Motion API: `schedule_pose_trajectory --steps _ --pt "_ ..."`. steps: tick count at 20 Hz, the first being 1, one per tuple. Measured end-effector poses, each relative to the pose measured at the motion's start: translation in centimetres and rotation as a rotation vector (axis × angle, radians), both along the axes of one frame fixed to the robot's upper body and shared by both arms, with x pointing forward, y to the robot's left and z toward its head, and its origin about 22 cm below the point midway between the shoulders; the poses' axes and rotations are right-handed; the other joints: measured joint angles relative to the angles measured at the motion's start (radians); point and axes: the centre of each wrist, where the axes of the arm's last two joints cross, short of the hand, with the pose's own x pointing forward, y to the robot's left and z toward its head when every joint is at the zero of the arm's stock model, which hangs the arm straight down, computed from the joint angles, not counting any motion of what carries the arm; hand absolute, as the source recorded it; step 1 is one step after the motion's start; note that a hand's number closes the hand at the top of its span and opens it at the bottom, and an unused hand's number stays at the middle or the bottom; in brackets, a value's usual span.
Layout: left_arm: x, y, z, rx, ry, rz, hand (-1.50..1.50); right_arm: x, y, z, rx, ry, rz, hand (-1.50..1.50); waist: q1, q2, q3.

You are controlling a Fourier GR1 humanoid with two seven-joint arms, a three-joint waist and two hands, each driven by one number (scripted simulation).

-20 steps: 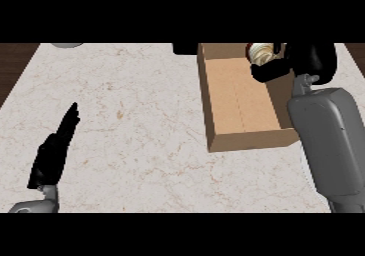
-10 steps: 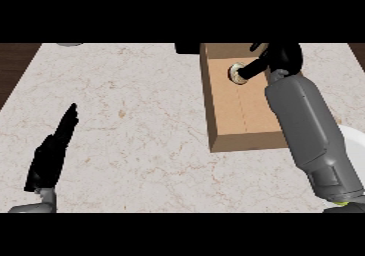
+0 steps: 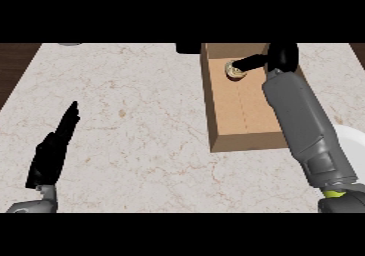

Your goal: Pick the cupcake from the plate and place it in the cardboard box

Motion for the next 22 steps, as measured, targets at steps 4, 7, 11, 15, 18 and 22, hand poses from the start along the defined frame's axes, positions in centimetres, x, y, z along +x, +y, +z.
schedule_pose_trajectory --steps 4,7,11,15,18,22 --pt "-0.3 0.1 -0.5 0.001 0.004 0.009 0.0 0.1 -1.6 1.0 0.117 -0.159 -0.086 -1.5 -0.006 -0.002 0.0" --pt "-0.5 0.1 -0.5 0.001 0.009 0.018 0.0 -0.2 -2.5 1.5 0.212 -0.258 -0.114 -1.5 -0.017 -0.006 0.0" --pt "-0.7 0.7 -0.7 0.001 0.008 0.03 0.0 -1.0 -5.8 1.6 0.308 -0.369 -0.175 -1.5 -0.025 -0.009 0.0" --pt "-0.9 0.5 -0.5 -0.001 0.011 0.037 0.0 -2.7 -10.5 1.5 0.339 -0.432 -0.269 -1.5 -0.038 -0.015 -0.001" --pt "-1.4 1.1 -0.7 0.003 0.015 0.046 0.0 -4.8 -14.4 1.6 0.352 -0.469 -0.324 -1.5 -0.047 -0.017 -0.001" --pt "-1.6 1.5 -0.3 0.005 0.015 0.056 0.0 -8.8 -19.2 1.8 0.368 -0.498 -0.345 -1.5 -0.054 -0.02 -0.001"
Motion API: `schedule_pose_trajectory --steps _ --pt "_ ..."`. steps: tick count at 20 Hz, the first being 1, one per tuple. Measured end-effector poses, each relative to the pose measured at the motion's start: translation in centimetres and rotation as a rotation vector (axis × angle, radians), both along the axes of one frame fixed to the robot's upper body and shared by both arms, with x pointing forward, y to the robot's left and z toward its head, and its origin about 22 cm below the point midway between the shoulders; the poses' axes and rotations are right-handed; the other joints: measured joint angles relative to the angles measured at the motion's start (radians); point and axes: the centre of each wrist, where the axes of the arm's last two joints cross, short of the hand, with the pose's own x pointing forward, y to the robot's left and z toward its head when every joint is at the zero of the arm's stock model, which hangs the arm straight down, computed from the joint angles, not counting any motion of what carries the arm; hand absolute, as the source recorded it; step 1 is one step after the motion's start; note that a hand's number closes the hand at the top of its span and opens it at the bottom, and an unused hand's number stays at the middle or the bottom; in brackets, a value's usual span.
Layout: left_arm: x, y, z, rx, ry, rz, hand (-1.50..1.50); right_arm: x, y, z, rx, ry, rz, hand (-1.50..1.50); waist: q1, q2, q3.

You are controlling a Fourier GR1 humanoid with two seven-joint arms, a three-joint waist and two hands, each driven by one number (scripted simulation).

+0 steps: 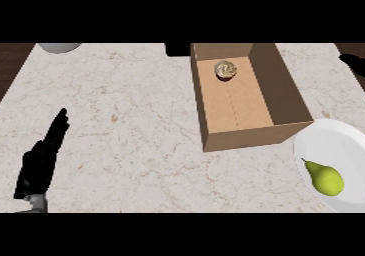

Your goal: Pick the cupcake from the plate and place it in the cardboard box

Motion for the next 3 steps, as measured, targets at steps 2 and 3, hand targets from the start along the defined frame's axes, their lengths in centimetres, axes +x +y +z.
schedule_pose_trajectory --steps 2,3 --pt "0.1 -0.2 0.2 0.001 -0.004 0.005 0.0 -2.4 -2.6 0.1 -0.006 -0.005 0.0 -1.5 -0.002 0.0 0.0" --pt "0.1 -0.3 0.2 -0.001 -0.004 0.001 0.0 -3.6 -3.3 -0.1 -0.006 -0.005 0.007 -1.5 -0.001 0.001 0.0"
